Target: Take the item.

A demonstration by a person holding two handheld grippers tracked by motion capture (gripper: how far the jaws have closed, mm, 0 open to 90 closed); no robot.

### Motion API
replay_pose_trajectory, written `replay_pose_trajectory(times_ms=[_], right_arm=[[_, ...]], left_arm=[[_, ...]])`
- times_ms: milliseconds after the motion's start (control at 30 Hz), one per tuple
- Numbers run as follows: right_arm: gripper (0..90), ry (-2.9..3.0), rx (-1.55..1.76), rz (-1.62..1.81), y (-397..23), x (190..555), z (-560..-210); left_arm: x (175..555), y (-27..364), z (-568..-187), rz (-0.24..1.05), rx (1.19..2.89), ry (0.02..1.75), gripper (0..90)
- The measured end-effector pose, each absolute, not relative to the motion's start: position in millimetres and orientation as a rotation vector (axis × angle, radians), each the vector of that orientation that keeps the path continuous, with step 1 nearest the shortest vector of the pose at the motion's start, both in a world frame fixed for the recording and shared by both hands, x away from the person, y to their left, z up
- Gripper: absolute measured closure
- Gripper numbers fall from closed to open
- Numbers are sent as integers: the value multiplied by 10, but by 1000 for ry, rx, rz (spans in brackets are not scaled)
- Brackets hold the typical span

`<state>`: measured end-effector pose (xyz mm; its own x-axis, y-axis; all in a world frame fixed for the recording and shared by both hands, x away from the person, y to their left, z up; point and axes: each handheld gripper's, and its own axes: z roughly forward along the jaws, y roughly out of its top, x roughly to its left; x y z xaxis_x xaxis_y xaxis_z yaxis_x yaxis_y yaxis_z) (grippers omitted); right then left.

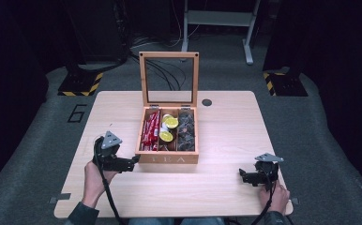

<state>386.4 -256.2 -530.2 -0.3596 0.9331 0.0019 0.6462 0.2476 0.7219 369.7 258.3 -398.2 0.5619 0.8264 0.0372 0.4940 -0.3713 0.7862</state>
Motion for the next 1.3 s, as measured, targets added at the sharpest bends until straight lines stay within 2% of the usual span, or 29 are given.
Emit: replay_pose_trajectory(times_ms=[633,1300], right_arm=[[0,2096,1439,896,-2562,3865,-5302],[0,2095,1440,895,-2562,3865,-5302]], left_arm=[[3894,2163,-3768,587,2069,954,29],[4242,1725,-3694,543,2095,883,9]])
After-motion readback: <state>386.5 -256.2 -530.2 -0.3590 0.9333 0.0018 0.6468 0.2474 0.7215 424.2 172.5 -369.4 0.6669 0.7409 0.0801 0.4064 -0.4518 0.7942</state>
